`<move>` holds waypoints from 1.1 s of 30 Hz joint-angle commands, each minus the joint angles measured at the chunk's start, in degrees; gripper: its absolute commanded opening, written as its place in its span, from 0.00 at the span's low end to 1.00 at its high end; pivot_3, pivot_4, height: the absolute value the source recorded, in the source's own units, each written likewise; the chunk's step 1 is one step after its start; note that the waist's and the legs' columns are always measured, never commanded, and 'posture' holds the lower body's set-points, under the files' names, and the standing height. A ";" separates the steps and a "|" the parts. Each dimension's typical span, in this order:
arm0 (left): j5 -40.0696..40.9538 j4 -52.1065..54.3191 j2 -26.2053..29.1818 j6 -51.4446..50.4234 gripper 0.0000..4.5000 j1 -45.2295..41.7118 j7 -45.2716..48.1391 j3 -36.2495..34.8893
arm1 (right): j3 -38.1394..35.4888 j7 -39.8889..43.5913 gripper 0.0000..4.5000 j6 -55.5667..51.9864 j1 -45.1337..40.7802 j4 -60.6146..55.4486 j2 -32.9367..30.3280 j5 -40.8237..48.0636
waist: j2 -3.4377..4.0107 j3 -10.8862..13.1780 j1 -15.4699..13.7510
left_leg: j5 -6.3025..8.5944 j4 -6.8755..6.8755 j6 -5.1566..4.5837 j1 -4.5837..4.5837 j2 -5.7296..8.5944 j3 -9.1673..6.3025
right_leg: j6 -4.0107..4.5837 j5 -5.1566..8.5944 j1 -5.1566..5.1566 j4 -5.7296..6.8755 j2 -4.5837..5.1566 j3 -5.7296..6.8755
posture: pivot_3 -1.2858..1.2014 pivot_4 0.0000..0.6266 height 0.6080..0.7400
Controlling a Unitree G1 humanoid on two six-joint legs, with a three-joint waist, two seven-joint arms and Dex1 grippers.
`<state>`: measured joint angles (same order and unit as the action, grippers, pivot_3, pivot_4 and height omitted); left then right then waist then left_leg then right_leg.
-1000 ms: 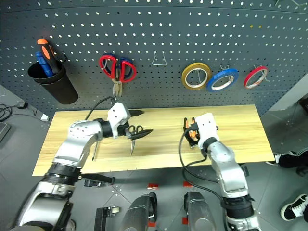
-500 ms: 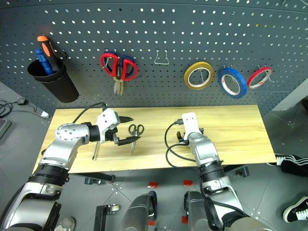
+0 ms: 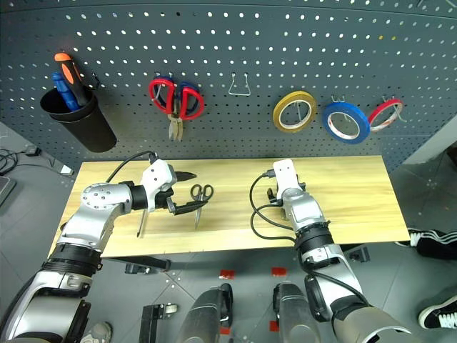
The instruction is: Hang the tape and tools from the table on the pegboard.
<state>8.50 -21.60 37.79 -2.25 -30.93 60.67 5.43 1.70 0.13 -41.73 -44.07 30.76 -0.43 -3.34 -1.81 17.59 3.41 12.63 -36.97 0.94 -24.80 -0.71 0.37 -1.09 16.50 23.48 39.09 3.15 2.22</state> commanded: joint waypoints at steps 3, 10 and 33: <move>0.71 2.90 0.33 -0.30 1.00 0.95 -0.08 -1.56 | -4.23 -3.74 0.99 -4.73 4.50 -6.69 2.18 1.97 | 0.00 -0.02 -0.02 | 0.00 0.01 0.00 0.00 -0.01 0.00 | 0.00 0.00 0.00 0.00 0.00 0.00 | 0.47 0.42 1.00; 0.58 3.28 -0.15 -0.82 1.00 0.76 -0.12 -1.24 | -8.35 -7.16 0.99 -3.95 3.22 -1.86 3.58 3.63 | 0.00 -0.02 0.01 | 0.00 -0.02 0.01 0.00 0.00 0.01 | 0.01 -0.01 0.00 0.05 0.00 -0.02 | 0.47 0.42 1.00; 5.95 7.85 -1.11 -5.33 1.00 3.68 -0.16 -4.82 | -3.94 -1.26 0.58 5.21 -1.53 8.03 -0.62 1.28 | -0.17 -0.22 0.17 | -0.01 -0.10 0.01 0.03 -0.01 0.04 | 0.01 -0.01 0.01 0.23 0.00 -0.04 | 0.48 0.42 1.00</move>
<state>12.42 -16.75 36.44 -6.54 -27.92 60.62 2.82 -4.13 -1.28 -37.03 -47.45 44.03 -0.63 -0.92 -1.98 17.37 3.58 12.61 -37.05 0.95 -24.77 -0.72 0.40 -1.08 16.49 23.49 39.32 3.15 2.18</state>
